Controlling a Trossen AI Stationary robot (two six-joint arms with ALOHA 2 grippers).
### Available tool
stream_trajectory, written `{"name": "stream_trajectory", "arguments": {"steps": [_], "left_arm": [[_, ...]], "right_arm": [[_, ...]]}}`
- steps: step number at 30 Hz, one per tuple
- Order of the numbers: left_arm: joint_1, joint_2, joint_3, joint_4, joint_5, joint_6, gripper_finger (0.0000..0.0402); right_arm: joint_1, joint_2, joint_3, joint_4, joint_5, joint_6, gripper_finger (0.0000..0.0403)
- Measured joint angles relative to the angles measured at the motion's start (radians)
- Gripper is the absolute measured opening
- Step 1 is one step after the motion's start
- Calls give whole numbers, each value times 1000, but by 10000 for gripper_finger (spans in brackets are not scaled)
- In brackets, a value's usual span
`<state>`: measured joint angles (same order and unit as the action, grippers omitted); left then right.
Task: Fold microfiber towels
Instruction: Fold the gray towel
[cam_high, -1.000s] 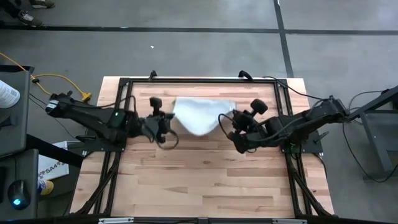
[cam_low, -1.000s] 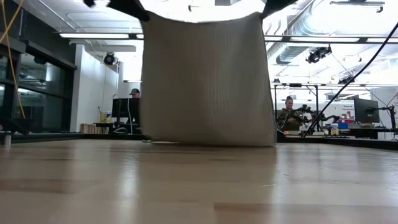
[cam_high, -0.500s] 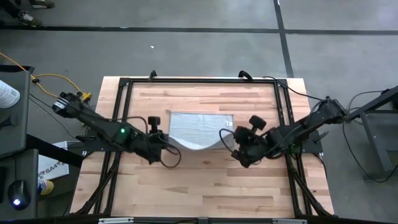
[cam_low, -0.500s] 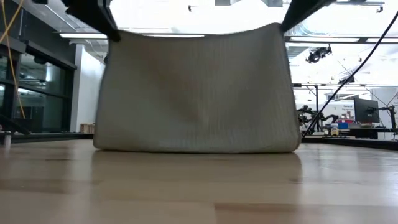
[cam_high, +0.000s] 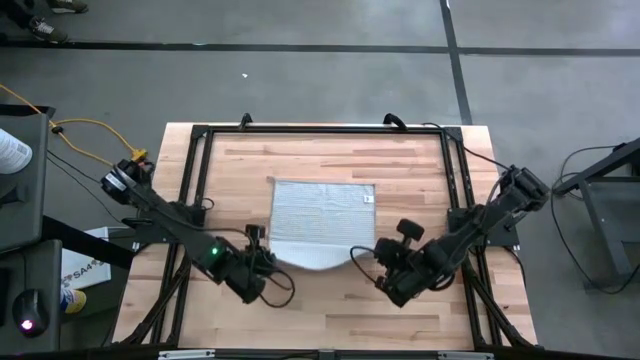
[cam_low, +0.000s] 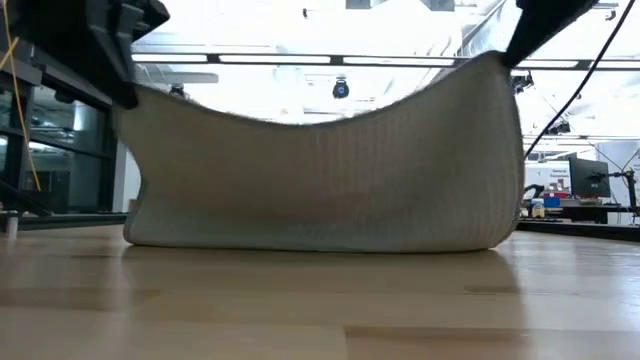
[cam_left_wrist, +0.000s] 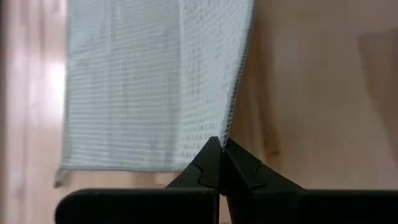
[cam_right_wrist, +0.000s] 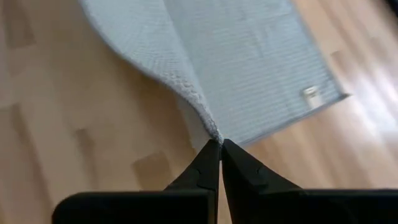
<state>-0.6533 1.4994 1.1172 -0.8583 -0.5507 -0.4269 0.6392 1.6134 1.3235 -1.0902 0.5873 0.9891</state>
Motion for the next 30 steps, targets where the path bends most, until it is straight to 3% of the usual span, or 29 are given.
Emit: {"name": "stream_trajectory", "arguments": {"steps": [14, 30], "left_arm": [[-109, 31, 0, 110, 127, -144, 0], [-106, 31, 0, 112, 314, -142, 0]], "right_arm": [[82, 65, 0, 160, -139, 12, 4], [81, 113, 1, 280, -339, 4, 4]]}}
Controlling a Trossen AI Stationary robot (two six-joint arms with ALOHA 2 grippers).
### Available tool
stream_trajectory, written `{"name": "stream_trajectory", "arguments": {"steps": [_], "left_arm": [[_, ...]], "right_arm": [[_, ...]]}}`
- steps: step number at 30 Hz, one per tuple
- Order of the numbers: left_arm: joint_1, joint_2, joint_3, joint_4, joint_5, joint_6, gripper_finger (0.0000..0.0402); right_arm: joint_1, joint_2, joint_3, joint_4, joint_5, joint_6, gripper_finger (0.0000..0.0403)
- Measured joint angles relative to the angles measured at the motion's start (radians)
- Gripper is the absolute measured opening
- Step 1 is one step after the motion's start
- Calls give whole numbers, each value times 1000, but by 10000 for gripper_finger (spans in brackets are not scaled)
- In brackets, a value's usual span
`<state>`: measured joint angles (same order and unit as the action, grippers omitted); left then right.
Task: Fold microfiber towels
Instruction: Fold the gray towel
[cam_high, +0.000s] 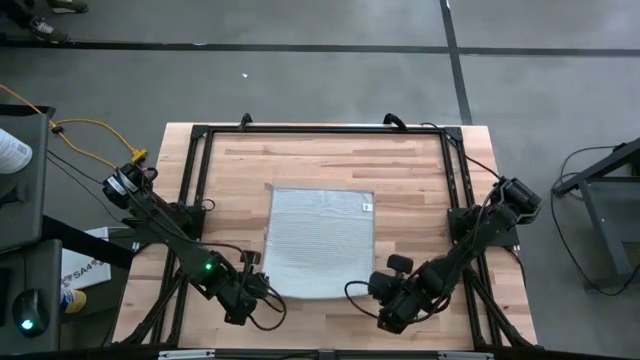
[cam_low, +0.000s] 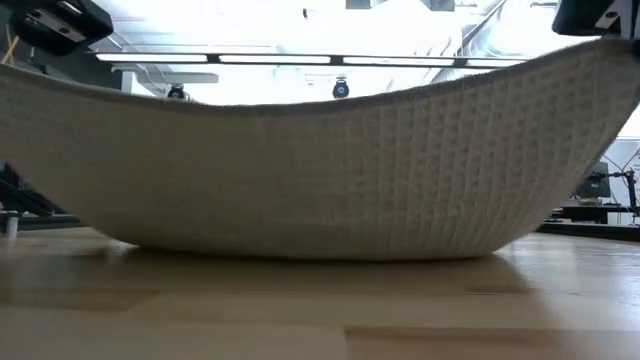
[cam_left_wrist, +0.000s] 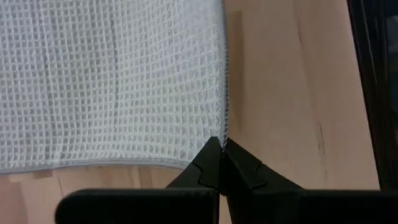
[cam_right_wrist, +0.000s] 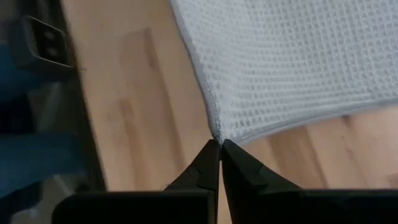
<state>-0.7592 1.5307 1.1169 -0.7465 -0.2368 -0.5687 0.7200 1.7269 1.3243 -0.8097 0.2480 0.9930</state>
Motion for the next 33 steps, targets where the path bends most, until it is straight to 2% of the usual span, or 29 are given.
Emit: {"name": "stream_trajectory", "arguments": {"steps": [5, 10, 17, 24, 33], "left_arm": [[0, -1, -69, 147, 60, 47, 0], [0, -1, -180, 281, 94, 19, 0], [1, -1, -286, 446, 153, 5, 0], [0, -1, -297, 491, 171, -12, 11], [0, -1, -297, 521, 172, -22, 60]], "right_arm": [[2, 3, 0, 51, -21, -2, 4], [5, 31, 0, 78, -48, -2, 4], [-11, 128, 0, 148, -162, -22, 4], [-16, 186, 0, 240, -251, -49, 4], [-13, 196, 0, 269, -240, -53, 4]]}}
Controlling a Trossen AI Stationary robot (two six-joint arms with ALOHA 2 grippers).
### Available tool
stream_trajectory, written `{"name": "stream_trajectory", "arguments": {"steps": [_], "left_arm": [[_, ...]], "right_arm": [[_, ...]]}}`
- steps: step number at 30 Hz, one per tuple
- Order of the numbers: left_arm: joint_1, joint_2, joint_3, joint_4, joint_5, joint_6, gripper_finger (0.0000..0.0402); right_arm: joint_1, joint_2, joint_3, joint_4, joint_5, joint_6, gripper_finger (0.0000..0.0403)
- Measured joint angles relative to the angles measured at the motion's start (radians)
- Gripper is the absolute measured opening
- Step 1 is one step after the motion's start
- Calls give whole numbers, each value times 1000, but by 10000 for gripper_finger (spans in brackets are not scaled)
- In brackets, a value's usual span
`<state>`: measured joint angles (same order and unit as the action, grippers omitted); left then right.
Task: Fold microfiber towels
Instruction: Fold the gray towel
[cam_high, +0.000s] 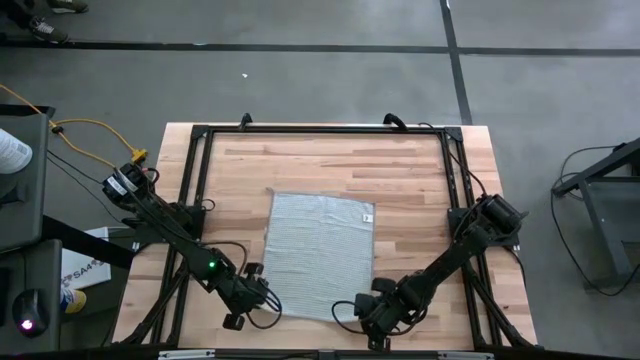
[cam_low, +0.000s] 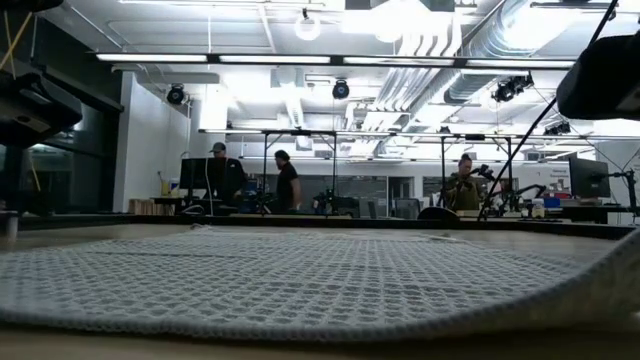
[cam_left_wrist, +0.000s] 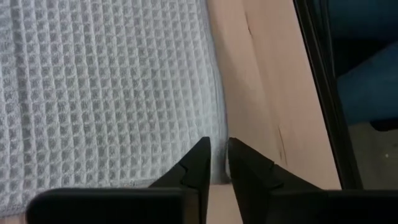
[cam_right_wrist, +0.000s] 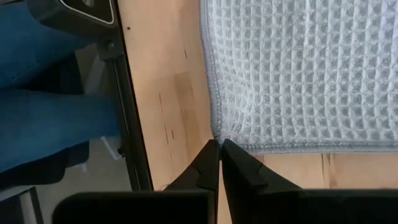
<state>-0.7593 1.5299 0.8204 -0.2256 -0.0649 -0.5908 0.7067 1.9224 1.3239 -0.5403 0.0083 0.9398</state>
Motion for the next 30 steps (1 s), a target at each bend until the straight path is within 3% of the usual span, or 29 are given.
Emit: {"name": "stream_trajectory", "arguments": {"steps": [15, 25, 30], "left_arm": [[0, 0, 0, 0, 6, -42, 102], [0, 0, 0, 0, 6, -43, 102], [0, 0, 0, -7, -11, -42, 102]], "right_arm": [[11, 0, 0, 33, -67, -1, 7], [13, -2, 0, 35, -59, 9, 113], [13, -2, 0, 26, -32, 8, 147]]}}
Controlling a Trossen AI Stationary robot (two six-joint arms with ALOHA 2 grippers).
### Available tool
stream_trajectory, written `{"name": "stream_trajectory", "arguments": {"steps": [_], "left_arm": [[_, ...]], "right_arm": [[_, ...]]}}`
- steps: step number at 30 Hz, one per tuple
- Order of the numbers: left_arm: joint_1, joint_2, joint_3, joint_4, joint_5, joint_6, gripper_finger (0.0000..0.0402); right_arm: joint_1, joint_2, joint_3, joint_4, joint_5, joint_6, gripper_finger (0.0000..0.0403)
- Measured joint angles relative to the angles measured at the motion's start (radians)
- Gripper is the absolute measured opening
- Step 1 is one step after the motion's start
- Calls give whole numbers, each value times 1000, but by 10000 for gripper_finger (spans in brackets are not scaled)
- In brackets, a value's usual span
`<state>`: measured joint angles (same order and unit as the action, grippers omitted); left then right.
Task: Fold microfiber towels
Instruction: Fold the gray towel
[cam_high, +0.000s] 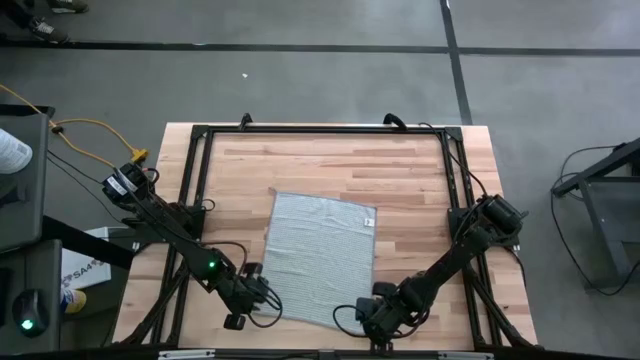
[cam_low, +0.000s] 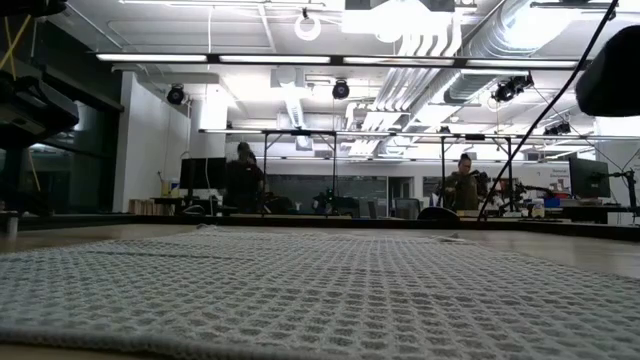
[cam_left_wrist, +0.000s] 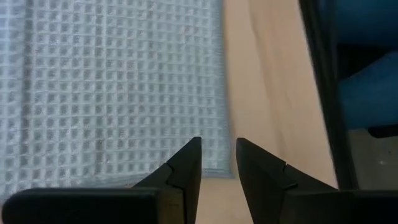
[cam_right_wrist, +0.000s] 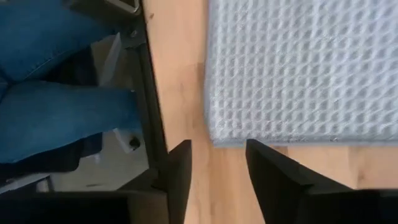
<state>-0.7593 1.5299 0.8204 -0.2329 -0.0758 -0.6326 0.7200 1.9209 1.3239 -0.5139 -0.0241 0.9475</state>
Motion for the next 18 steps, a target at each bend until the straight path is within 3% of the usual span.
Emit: {"name": "stream_trajectory", "arguments": {"steps": [6, 18], "left_arm": [[0, 0, 0, -67, -95, 56, 102], [0, -14, 0, -319, -244, 152, 100]], "right_arm": [[-17, 0, 0, -16, 105, -8, 160], [-81, 0, 0, -147, 252, -80, 146]]}}
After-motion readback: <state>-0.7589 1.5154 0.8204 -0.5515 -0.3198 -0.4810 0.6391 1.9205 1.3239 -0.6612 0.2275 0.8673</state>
